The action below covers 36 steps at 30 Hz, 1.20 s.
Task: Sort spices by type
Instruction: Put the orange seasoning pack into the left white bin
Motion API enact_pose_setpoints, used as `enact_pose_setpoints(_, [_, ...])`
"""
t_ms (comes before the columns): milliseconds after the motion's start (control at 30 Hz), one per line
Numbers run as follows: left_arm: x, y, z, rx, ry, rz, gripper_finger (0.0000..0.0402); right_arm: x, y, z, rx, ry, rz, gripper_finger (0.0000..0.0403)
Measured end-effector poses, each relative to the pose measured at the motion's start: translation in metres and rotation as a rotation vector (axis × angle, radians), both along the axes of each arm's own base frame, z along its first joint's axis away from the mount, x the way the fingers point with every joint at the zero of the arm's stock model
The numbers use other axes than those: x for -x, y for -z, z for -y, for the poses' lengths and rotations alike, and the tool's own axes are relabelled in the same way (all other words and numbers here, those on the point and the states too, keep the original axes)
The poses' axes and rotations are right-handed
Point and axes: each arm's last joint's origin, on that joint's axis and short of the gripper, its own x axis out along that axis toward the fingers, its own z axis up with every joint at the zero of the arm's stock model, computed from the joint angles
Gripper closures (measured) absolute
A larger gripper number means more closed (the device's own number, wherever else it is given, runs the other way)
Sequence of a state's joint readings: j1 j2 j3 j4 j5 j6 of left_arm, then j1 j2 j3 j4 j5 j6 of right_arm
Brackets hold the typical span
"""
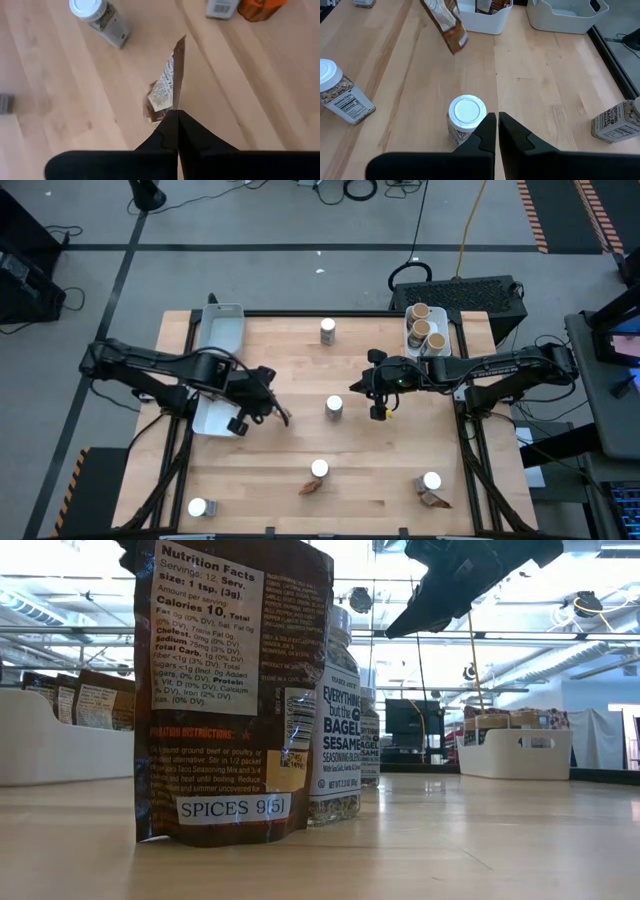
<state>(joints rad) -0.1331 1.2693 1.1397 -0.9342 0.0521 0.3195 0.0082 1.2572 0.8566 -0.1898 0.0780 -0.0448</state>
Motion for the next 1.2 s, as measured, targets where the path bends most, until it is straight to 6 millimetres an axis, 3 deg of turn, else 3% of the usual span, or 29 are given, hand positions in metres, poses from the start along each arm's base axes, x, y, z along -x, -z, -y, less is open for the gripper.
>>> enact_pose_setpoints(633, [0.053,-0.034,-0.008,0.057,-0.126,0.074,0.0402,0.0,0.0,0.0,-0.002,0.002,0.0,0.0403])
enact_pose_setpoints(800, [0.045,-0.031,-0.007,0.063,-0.113,0.153,0.0402,-0.001,-0.001,0.0,0.0,0.0,0.012,0.0403])
enact_pose_setpoints(1200, [0.001,0.015,-0.006,-0.057,0.046,0.352,0.0402,-0.002,-0.004,0.0,0.026,-0.017,0.045,0.0403])
